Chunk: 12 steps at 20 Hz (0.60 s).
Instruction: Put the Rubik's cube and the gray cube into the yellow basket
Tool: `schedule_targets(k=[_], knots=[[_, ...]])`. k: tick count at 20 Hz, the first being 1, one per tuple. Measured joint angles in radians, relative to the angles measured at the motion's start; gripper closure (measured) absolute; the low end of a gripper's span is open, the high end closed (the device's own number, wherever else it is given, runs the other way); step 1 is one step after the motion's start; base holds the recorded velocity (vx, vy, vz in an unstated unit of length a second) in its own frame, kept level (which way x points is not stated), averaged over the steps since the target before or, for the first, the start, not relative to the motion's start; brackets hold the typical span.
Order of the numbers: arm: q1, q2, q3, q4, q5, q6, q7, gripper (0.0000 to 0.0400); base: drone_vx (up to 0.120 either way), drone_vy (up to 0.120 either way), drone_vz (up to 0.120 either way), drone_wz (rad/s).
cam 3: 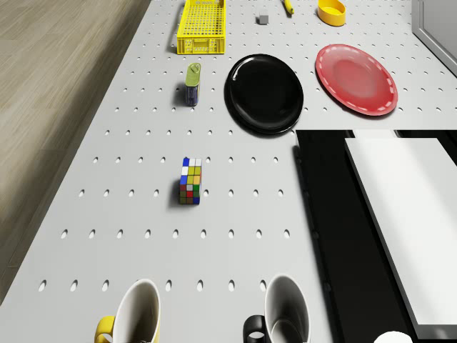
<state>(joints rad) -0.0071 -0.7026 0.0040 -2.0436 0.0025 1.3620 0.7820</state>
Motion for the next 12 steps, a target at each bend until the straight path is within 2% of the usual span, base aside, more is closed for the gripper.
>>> schedule_targets(k=[12], knots=[[-0.001, -0.004, 0.001, -0.002, 0.0, 0.006, 0.0, 0.0, 0.12, 0.12, 0.0, 0.0]])
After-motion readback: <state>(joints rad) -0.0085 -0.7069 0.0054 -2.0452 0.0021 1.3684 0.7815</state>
